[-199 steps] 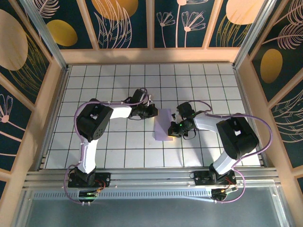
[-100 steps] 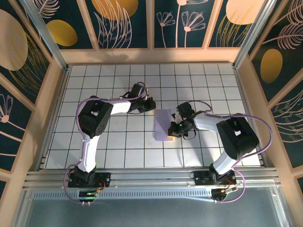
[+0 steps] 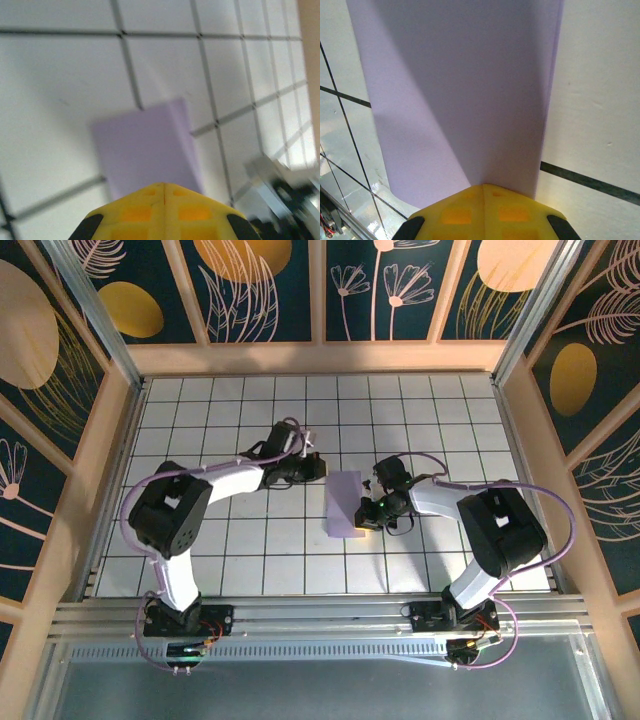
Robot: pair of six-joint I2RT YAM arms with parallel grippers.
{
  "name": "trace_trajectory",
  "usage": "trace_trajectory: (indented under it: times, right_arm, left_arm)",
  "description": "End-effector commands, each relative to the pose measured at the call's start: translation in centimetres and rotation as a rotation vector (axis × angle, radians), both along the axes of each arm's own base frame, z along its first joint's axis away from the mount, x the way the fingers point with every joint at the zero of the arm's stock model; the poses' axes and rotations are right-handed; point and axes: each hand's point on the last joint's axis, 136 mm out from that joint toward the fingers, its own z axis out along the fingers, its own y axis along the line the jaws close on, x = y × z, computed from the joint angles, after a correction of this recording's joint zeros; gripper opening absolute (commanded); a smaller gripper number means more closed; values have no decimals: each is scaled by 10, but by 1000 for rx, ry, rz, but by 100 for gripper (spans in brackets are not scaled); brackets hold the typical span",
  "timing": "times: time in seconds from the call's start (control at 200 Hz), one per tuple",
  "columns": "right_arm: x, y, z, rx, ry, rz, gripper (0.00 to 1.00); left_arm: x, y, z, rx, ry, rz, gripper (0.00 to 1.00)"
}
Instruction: Fold a paper plane with a square sheet of paper (fold left side to right side)
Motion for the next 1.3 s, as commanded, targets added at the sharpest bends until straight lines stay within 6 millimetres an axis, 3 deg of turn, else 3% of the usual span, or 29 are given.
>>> trace_trajectory:
  times: [0.0, 0.115, 0.435, 1.041, 1.216, 1.296]
  right_arm:
    - [-27, -59, -50, -315, 82, -44, 0]
    - [-27, -59, -50, -317, 80, -44, 0]
    - [-27, -60, -51, -325, 82, -45, 0]
    - [-31, -65, -54, -345, 91, -44, 0]
    - [-32, -67, -56, -356, 93, -43, 0]
    - [-32, -67, -56, -357, 95, -43, 0]
  left_arm:
    - [-44, -23, -3, -47, 69, -89, 0]
    - [-59, -29, -13, -63, 116, -83, 0]
    - [-70, -33, -44, -39, 203, -90, 0]
    - [-67, -20, -85, 57, 275, -19, 1]
    - [-56, -9, -83, 53, 270, 33, 1]
    - [-58, 5, -89, 66, 284, 60, 1]
